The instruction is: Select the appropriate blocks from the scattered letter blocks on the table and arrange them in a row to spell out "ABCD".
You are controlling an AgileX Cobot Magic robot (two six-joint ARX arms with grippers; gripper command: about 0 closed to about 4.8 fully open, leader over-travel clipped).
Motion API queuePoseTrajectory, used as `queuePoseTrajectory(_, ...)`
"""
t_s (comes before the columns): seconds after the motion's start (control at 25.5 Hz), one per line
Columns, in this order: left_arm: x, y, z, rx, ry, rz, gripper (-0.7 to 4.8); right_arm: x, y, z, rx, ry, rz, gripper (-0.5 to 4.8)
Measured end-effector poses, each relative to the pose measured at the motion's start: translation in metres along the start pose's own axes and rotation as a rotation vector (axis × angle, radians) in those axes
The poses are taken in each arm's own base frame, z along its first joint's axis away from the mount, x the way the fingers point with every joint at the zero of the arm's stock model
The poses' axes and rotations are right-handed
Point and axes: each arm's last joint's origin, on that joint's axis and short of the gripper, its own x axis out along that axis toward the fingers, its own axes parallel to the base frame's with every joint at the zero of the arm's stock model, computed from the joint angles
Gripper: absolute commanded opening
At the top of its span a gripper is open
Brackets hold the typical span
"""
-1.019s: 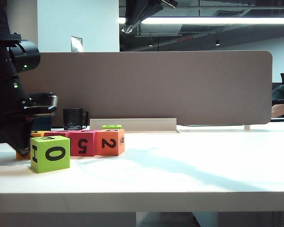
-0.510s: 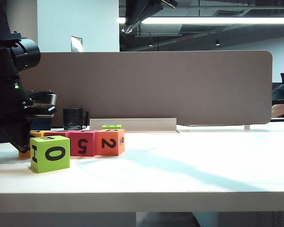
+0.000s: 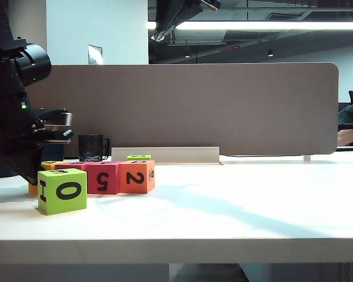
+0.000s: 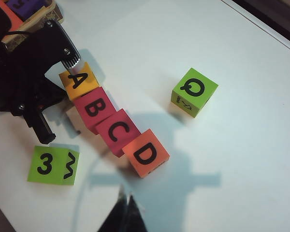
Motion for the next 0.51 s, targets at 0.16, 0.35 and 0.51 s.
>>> queuePoseTrajectory(0.16, 0.000, -0.001, -0.005, -0.001, 0.046, -0.034, -0.06, 0.000, 0.000, 0.000, 0.000, 0.000, 0.000, -0.01)
queuePoseTrajectory(0.35, -0.001, -0.015, -0.009, 0.017, 0.086, -0.202, -0.06, 0.000, 0.000, 0.000, 0.000, 0.000, 0.000, -0.01)
queuePoseTrajectory(0.51, -0.001, -0.023, -0.007, 0.045, 0.072, -0.226, -0.06, 0.000, 0.000, 0.000, 0.000, 0.000, 0.000, -0.02)
